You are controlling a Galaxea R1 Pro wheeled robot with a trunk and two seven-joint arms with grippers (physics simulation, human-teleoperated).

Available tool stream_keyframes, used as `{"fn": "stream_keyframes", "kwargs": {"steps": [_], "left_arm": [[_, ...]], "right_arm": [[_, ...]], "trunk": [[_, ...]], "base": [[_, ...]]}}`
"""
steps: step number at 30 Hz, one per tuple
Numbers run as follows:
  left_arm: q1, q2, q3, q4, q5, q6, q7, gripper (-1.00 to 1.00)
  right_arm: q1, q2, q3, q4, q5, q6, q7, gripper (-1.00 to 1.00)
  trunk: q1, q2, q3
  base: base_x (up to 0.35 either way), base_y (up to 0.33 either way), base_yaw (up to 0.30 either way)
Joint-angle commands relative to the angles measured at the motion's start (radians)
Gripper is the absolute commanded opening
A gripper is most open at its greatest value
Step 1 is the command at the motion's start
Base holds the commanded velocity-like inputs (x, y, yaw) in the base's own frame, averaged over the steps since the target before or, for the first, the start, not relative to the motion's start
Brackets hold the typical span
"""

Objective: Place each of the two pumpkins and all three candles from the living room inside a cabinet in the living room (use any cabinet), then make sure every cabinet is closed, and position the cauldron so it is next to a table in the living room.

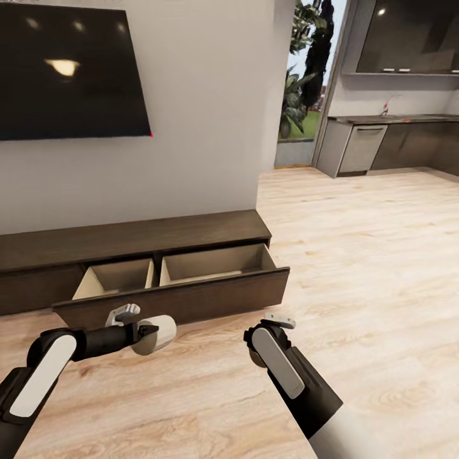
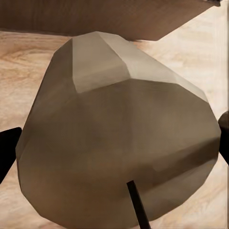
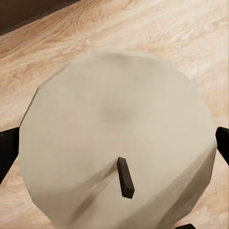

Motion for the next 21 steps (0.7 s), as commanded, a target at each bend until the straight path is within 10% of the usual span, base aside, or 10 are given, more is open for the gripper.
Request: {"fn": "stream_keyframes", "kwargs": {"steps": [1,10,17,21], "left_arm": [[-0.001,0.002,0.001,0.000,0.005,0.002,0.003,-1.00],[-0.001,0.004,0.009,0.001,0.005,0.001,0.012,-1.00],[-0.001,-0.009,0.010,-0.002,0.037,-0.002,0.322,-1.00],[-0.001,-0.012,0.005,-0.003,0.102,-0.004,0.387,-1.00]], "right_arm": [[-0.001,0.000,0.001,0.000,-0.007,0.007,-0.009,-1.00],[-0.001,0.000,0.002,0.006,-0.004,0.003,0.069,-1.00],[-0.001,-0.001,0.003,0.011,0.007,-0.003,0.103,-1.00],[-0.001,-0.001,0.003,0.032,0.010,-0.006,0.109,-1.00]], "trunk": [[-0.004,0.007,0.002],[-0.039,0.070,0.031],[-0.065,0.119,0.052],[-0.081,0.147,0.065]], "base": [[-0.013,0.000,0.000],[-0.002,0.000,0.000],[0.000,0.000,0.000],[0.000,0.000,0.000]]}}
